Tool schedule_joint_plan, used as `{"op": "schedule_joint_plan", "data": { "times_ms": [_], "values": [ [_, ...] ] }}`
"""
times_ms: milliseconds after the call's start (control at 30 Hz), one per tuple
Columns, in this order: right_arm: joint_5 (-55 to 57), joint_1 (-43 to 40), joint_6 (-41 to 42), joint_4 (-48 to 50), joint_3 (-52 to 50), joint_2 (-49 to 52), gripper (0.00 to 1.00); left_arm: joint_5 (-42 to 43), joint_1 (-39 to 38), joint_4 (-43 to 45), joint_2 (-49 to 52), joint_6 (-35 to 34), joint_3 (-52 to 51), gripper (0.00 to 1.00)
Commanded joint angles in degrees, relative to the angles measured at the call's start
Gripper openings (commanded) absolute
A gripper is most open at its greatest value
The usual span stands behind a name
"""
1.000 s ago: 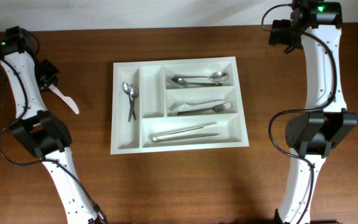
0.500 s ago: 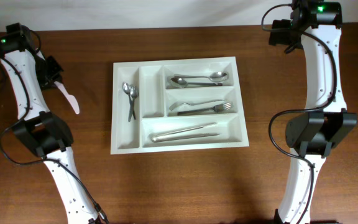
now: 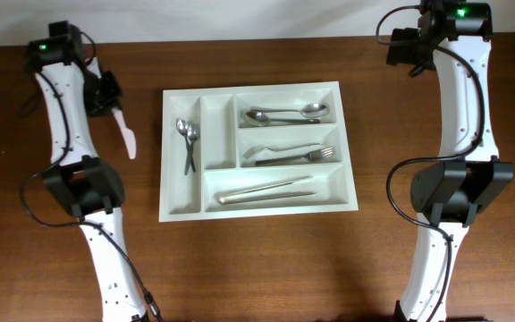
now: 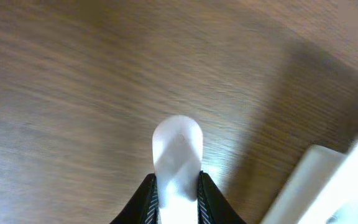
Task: Pack container
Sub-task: 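Lift the knife and carry it right over the tray's middle compartment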
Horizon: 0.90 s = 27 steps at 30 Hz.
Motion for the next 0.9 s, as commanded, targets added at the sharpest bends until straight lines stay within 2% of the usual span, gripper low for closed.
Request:
{"op": "schedule_joint_plan", "data": {
  "times_ms": [0, 533, 767, 867],
  "values": [
    [0.1, 0.1, 0.8, 0.2, 0.7, -0.9, 0.99, 2.0, -2.4, -0.1, -4.8, 1.1, 2.4, 0.02],
    [0.1, 0.1, 0.8, 0.2, 0.7, -0.9, 0.99, 1.8, -19.3, -2.5, -7.6, -2.7, 2.7, 0.02],
    [0.1, 0.1, 0.8, 0.2, 0.7, -0.9, 0.99, -8.1, -25.4, -3.9, -7.6, -5.4, 2.7, 0.02],
    [0.1, 0.1, 0.8, 0.2, 0.7, -0.9, 0.99, -9.5, -26.4, -3.9, -7.6, -5.4, 2.7, 0.02]
  ]
}}
